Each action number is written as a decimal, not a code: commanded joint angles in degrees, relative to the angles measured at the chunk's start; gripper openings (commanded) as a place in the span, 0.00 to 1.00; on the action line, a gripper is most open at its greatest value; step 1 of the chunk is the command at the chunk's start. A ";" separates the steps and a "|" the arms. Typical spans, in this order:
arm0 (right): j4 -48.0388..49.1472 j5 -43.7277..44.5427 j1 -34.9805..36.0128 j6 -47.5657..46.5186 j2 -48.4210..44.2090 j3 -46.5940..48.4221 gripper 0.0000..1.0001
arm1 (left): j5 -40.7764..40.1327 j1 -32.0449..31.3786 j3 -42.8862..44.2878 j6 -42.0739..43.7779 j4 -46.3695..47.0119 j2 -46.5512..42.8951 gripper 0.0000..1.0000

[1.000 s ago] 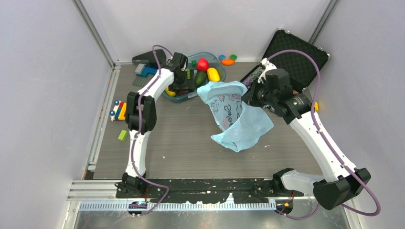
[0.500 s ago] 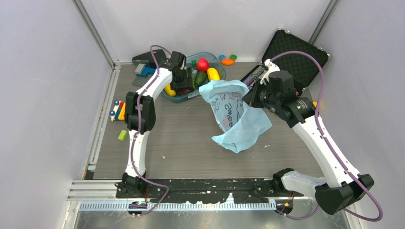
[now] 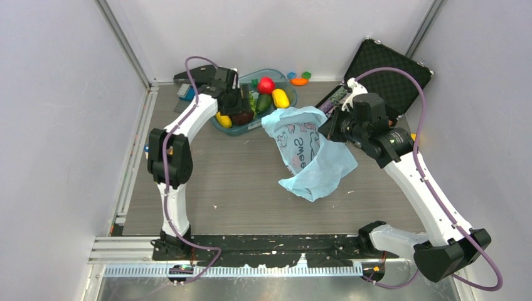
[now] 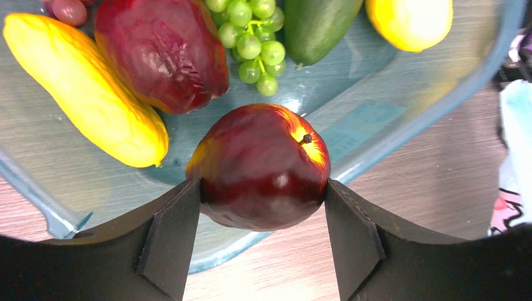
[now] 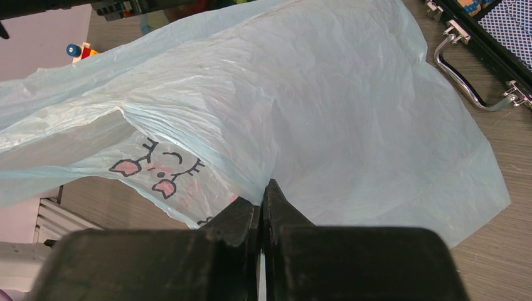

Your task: Place the fake fruits into the plastic bag and tie a complex knot

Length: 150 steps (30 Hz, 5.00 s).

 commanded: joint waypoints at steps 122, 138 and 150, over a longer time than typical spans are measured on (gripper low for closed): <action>10.08 -3.54 -0.17 1.33 3.51 -6.38 0.05 | 17.30 -30.44 -9.96 22.03 0.12 -41.43 0.95; 10.05 -2.42 -0.16 1.20 2.84 -6.81 0.05 | 2.15 -1.91 -4.12 8.20 -1.80 -32.84 0.87; 10.56 -3.45 -0.16 1.64 3.53 -6.30 0.05 | -10.63 1.23 5.55 -1.43 5.20 -7.52 0.72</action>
